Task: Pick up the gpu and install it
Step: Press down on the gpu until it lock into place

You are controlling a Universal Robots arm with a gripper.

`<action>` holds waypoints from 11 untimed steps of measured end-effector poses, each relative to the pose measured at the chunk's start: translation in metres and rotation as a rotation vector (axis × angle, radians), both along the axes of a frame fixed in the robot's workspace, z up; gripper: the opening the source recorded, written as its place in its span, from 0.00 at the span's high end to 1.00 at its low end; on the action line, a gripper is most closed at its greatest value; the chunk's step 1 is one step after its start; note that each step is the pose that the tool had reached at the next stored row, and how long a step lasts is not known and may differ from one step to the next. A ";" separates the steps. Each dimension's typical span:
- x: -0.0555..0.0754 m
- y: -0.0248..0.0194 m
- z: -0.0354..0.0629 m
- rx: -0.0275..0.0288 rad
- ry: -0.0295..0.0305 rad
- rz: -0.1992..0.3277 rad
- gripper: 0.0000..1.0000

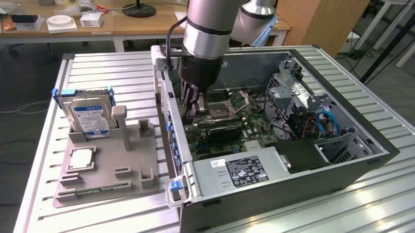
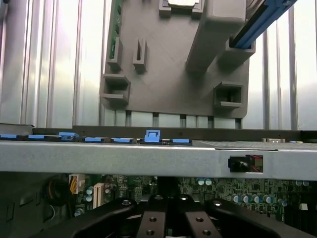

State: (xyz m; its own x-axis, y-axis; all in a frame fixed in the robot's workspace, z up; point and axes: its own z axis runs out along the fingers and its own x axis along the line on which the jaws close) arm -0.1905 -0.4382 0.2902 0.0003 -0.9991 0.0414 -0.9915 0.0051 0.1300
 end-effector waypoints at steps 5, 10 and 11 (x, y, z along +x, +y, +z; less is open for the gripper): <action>0.000 0.0000 0.0015 0.0008 0.0009 0.000 0.89; -0.001 0.0000 0.0016 0.0006 0.0010 0.000 0.89; -0.001 0.0000 0.0015 0.0007 0.0009 0.000 0.89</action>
